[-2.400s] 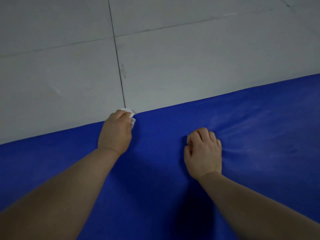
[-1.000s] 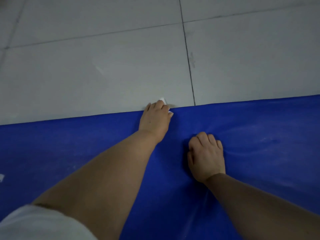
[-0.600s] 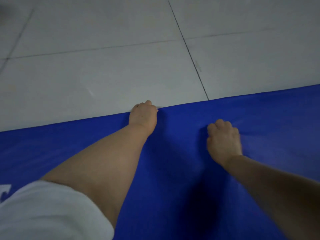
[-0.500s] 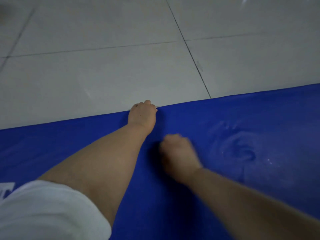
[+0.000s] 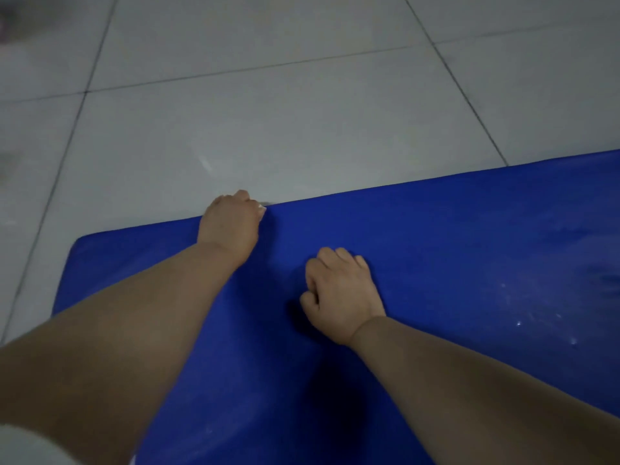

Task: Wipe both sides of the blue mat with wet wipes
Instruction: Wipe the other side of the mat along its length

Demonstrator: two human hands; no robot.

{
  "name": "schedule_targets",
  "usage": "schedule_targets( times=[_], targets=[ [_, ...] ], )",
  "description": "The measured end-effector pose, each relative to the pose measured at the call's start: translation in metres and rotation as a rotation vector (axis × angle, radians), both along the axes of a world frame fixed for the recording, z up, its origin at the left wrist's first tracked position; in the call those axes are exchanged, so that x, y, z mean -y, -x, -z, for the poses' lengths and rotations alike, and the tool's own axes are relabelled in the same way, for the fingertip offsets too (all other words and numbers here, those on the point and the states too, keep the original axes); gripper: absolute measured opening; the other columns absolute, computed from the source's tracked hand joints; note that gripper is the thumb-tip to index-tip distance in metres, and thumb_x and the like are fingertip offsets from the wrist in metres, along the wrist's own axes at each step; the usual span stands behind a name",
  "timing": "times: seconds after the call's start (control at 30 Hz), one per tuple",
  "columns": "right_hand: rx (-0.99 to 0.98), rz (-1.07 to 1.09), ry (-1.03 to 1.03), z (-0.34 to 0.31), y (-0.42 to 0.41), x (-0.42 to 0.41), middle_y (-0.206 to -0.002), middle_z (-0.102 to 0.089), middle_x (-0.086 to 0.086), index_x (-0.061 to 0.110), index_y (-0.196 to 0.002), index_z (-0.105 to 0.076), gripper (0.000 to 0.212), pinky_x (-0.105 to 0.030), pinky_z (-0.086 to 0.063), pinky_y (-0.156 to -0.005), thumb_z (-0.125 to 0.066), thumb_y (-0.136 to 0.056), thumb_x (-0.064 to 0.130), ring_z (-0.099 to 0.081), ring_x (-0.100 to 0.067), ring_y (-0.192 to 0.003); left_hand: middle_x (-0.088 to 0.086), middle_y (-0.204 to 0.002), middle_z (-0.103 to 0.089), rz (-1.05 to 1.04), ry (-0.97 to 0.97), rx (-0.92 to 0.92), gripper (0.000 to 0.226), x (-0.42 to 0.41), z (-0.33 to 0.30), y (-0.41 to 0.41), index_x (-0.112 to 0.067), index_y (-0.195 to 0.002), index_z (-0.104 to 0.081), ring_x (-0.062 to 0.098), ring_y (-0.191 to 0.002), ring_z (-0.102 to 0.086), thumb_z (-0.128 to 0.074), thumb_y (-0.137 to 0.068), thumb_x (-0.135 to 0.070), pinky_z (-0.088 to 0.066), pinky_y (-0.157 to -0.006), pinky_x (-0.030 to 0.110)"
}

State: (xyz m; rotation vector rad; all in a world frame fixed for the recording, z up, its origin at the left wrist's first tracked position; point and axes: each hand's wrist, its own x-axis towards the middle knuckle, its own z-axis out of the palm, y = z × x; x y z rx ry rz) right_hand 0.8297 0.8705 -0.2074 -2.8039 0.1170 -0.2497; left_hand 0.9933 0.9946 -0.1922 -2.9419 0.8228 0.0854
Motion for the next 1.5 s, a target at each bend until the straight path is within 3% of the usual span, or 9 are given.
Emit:
schedule_targets(
  times=[0.17,0.33,0.53,0.77,0.97,1.13,1.3,1.4,1.5],
  targets=[
    [0.041,0.008,0.13,0.003,0.0,-0.003,-0.074,-0.03,0.006,0.022,-0.069,-0.029,0.009,-0.031,-0.028,-0.062,-0.031,-0.071,0.031,-0.028,-0.015,-0.068,0.008,-0.109,-0.05,-0.051,0.064,-0.043,0.023,0.003,0.003,0.005,-0.014,-0.108,-0.062,0.018,-0.08,-0.039,-0.043,-0.097,-0.007,-0.038,-0.087,0.035],
    [-0.021,0.129,0.195,-0.013,-0.007,-0.031,-0.067,-0.044,0.001,0.023,-0.066,-0.03,0.007,-0.032,-0.029,-0.053,-0.037,-0.066,0.024,-0.038,-0.017,-0.059,0.004,-0.113,-0.052,0.001,0.05,-0.068,0.03,-0.018,-0.002,-0.004,-0.016,-0.107,-0.062,0.021,-0.098,-0.053,-0.032,-0.103,-0.017,-0.02,-0.116,0.048],
    [-0.199,-0.338,-0.109,-0.037,-0.035,-0.122,-0.098,-0.051,-0.007,0.011,-0.093,-0.06,0.013,-0.033,-0.022,-0.07,-0.053,-0.089,0.02,-0.043,-0.025,-0.087,0.002,-0.113,-0.053,0.004,-0.05,-0.038,0.028,-0.056,-0.002,-0.021,-0.018,-0.111,-0.062,0.02,-0.104,-0.054,-0.034,-0.104,-0.02,-0.016,-0.116,0.045],
    [-0.052,-0.214,0.001,-0.003,-0.054,-0.155,-0.082,-0.051,0.003,0.023,-0.075,-0.051,0.029,-0.032,-0.039,-0.066,-0.047,-0.082,0.051,-0.047,-0.017,-0.074,0.005,-0.11,-0.055,-0.018,-0.153,0.0,0.023,-0.149,0.0,-0.046,-0.018,-0.097,-0.061,0.022,-0.097,-0.055,-0.04,-0.097,-0.008,-0.019,-0.114,0.044],
    [-0.027,-0.215,0.049,-0.001,-0.053,-0.155,-0.08,-0.043,0.007,0.026,-0.074,-0.043,0.027,-0.031,-0.041,-0.065,-0.04,-0.085,0.051,-0.042,-0.014,-0.072,0.003,-0.129,-0.052,-0.159,-0.168,-0.014,0.028,-0.206,-0.007,-0.054,-0.018,-0.114,-0.06,0.022,-0.109,-0.054,-0.042,-0.095,-0.007,-0.015,-0.116,0.045],
    [-0.038,-0.211,0.111,-0.003,-0.058,-0.157,-0.077,-0.037,0.009,0.026,-0.072,-0.037,0.028,-0.03,-0.038,-0.063,-0.039,-0.085,0.052,-0.037,-0.012,-0.069,0.006,-0.121,-0.051,-0.234,-0.101,-0.089,0.023,-0.202,-0.007,-0.055,-0.016,-0.105,-0.061,0.023,-0.106,-0.053,-0.042,-0.094,-0.009,-0.016,-0.117,0.048],
    [-0.122,-0.183,0.169,-0.011,-0.059,-0.163,-0.077,-0.034,0.007,0.025,-0.072,-0.032,0.029,-0.031,-0.035,-0.062,-0.036,-0.083,0.051,-0.035,-0.014,-0.069,0.009,-0.125,-0.048,-0.272,-0.127,-0.067,0.028,-0.2,-0.003,-0.048,-0.012,-0.121,-0.057,0.023,-0.11,-0.052,-0.041,-0.098,-0.016,-0.017,-0.116,0.05],
    [-0.217,-0.134,0.11,-0.031,-0.062,-0.19,-0.084,-0.038,0.002,0.022,-0.073,-0.034,0.023,-0.033,-0.026,-0.069,-0.042,-0.086,0.039,-0.036,-0.019,-0.078,0.01,-0.129,-0.047,-0.297,-0.139,-0.033,0.03,-0.201,-0.006,-0.049,-0.009,-0.126,-0.055,0.023,-0.116,-0.051,-0.042,-0.099,-0.015,-0.016,-0.118,0.043],
    [-0.301,-0.327,-0.053,-0.041,-0.052,-0.24,-0.092,-0.04,0.001,0.022,-0.076,-0.039,0.02,-0.032,-0.023,-0.074,-0.043,-0.094,0.031,-0.028,-0.014,-0.083,0.011,-0.132,-0.046,-0.316,-0.169,-0.029,0.039,-0.21,-0.006,-0.048,-0.008,-0.13,-0.051,0.022,-0.12,-0.049,-0.057,-0.093,-0.017,-0.018,-0.118,0.038]
  ],
)
